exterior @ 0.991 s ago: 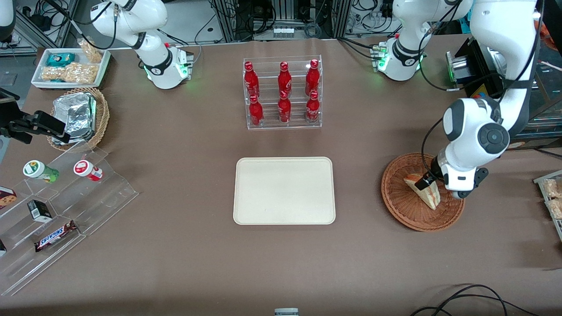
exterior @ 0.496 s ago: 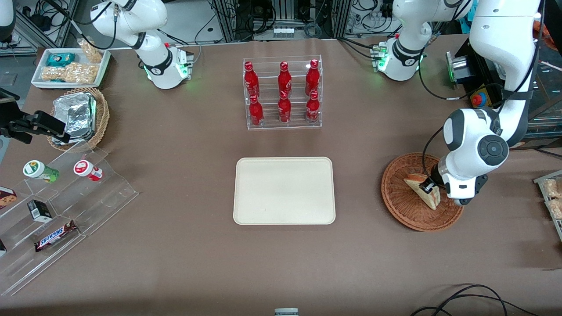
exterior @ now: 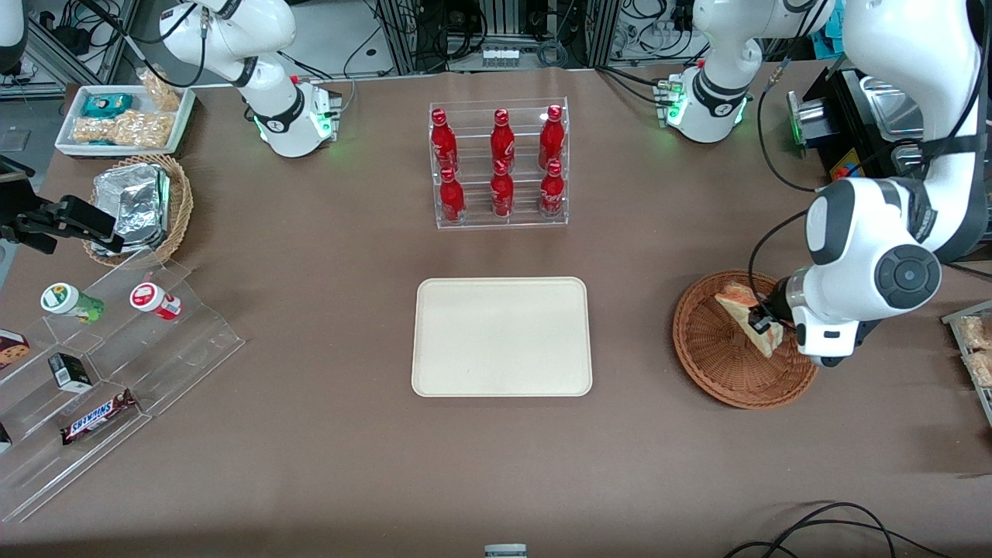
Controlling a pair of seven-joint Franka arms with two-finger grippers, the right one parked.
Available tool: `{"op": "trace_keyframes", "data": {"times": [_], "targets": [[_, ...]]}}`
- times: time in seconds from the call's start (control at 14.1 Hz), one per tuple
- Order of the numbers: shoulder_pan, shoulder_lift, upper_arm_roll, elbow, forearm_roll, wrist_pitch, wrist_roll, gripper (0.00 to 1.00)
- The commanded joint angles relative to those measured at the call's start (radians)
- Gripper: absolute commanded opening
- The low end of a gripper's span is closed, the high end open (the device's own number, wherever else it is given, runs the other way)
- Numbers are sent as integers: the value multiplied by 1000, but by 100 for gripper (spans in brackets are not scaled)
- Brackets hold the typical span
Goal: Place sandwich from basket to tray
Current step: 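Carry the sandwich with the left gripper over the cream tray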
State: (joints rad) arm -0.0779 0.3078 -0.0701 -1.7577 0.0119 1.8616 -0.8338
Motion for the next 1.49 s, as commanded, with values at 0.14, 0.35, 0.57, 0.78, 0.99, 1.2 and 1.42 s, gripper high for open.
{"op": "trace_keyframes", "data": {"times": [0.14, 0.35, 0.57, 0.78, 0.99, 1.2, 1.42], "targets": [[-205, 92, -17, 47, -23, 83, 2, 3], [-318, 242, -19, 215, -15, 111, 2, 7], [-436, 350, -19, 358, 69, 126, 45, 9], [-519, 385, -19, 374, 69, 230, -5, 9], [-569, 407, -19, 373, 69, 280, -30, 9], [-605, 421, -19, 371, 71, 300, -45, 9], [-605, 448, -19, 368, 31, 350, -65, 9]]}}
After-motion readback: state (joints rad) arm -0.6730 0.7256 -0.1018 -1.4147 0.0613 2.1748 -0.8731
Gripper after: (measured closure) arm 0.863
